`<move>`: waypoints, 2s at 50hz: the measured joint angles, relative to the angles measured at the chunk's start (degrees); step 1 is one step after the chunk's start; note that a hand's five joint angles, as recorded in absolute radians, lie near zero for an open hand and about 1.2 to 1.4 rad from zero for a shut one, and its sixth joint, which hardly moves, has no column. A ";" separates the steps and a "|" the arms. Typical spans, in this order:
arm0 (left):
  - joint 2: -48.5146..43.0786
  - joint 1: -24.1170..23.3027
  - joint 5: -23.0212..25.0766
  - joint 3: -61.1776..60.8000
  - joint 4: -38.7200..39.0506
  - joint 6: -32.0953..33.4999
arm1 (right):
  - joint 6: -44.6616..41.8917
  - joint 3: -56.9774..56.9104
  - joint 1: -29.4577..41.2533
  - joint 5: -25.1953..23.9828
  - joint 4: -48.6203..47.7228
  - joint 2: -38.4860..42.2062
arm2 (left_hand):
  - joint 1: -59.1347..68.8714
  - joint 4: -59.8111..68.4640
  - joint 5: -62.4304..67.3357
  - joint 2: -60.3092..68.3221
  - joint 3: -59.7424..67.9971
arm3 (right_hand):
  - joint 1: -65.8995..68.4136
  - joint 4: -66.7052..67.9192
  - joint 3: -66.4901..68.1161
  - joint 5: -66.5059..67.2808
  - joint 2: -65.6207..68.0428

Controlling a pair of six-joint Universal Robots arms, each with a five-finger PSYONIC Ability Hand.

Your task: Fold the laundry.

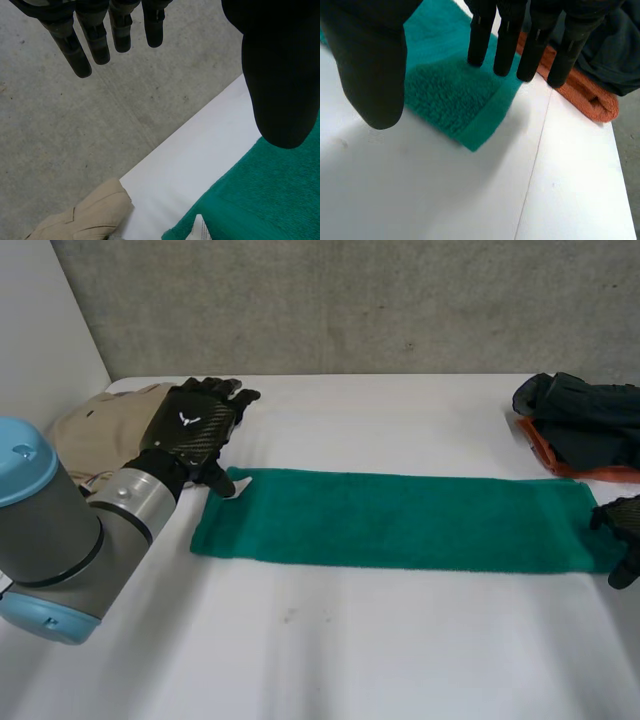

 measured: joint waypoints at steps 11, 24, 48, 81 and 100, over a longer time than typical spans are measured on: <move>-0.14 -0.02 0.00 -0.12 0.08 0.02 | -1.04 -0.33 -0.62 1.86 -8.25 2.43 | 0.00 0.00 0.00 0.00 0.00 | 36.13 38.59 38.33 36.62 38.20; 1.19 0.50 -0.06 -0.39 -0.04 -0.01 | -13.36 -5.10 3.54 14.44 -12.83 -2.36 | 0.00 0.00 0.00 0.00 0.00 | 36.10 38.19 38.08 36.49 37.99; 1.91 -0.36 0.07 -2.36 0.09 -0.13 | 0.57 -0.45 0.29 -0.16 -1.97 -0.41 | 0.00 0.00 0.00 0.00 0.00 | -6.81 -7.26 -6.90 -6.81 -7.70; 2.08 -0.30 -0.03 -2.62 1.33 -0.60 | -15.56 -5.20 0.44 11.58 -14.04 0.24 | 0.00 0.00 0.00 0.00 0.00 | 34.83 38.65 38.42 35.71 38.03; 4.52 0.40 -0.09 -5.27 1.31 -0.69 | -19.46 -13.33 52.19 -2.49 -29.70 9.84 | 0.00 0.00 0.00 0.00 0.00 | 34.83 38.79 38.51 36.27 38.03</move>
